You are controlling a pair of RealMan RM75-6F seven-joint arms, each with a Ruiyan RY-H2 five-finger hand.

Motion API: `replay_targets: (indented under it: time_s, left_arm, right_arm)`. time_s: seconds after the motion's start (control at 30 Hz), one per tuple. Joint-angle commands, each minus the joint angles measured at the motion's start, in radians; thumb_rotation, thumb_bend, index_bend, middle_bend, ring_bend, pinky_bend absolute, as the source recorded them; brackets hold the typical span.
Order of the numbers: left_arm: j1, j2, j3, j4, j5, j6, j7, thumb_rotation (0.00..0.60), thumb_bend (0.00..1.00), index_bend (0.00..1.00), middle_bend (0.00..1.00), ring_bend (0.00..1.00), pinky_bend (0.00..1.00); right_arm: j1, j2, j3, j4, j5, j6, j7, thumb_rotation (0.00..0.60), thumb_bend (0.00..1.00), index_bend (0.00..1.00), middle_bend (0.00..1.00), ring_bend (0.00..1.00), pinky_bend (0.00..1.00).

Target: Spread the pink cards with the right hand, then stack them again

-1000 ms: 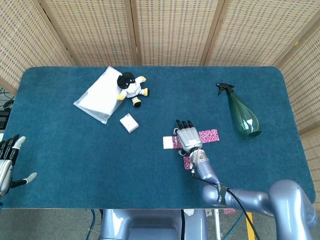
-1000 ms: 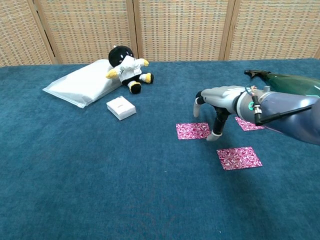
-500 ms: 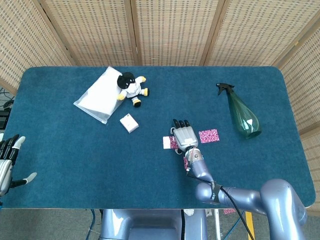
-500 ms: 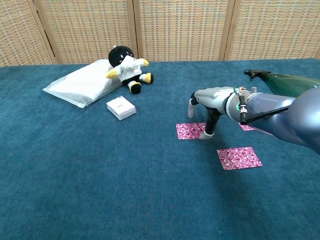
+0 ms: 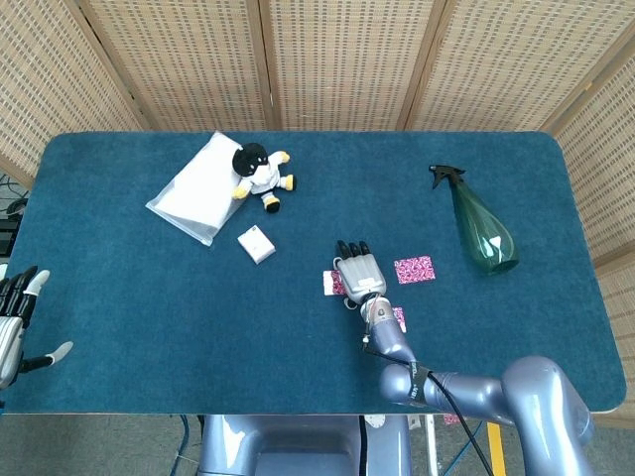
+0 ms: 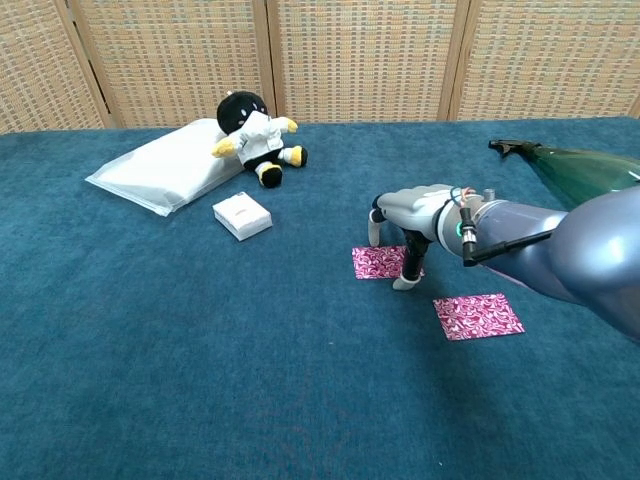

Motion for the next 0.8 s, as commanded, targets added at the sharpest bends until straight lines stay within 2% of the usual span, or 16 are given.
replay_targets:
  time_s: [0.03,0.3,0.8]
  left_arm:
    - [0.001,-0.001,0.000,0.001,0.001,0.001,-0.001,0.600,0.00,0.00,0.00,0.00,0.00]
    - [0.001,-0.001,0.001,0.003,0.002,0.002,-0.004,0.600,0.00,0.00,0.00,0.00,0.00]
    - [0.001,-0.001,0.001,0.004,0.003,0.004,-0.005,0.600,0.00,0.00,0.00,0.00,0.00]
  right_arm:
    - [0.002,-0.004,0.001,0.009,0.002,-0.002,-0.003,0.600,0.26,0.33,0.00,0.00,0.02]
    - [-0.005,-0.015,-0.003,0.029,-0.016,-0.007,0.002,0.600,0.26,0.46,0.00,0.00,0.02]
    - [-0.022,-0.015,0.003,0.027,-0.059,-0.006,0.027,0.600,0.38,0.54,0.00,0.00,0.02]
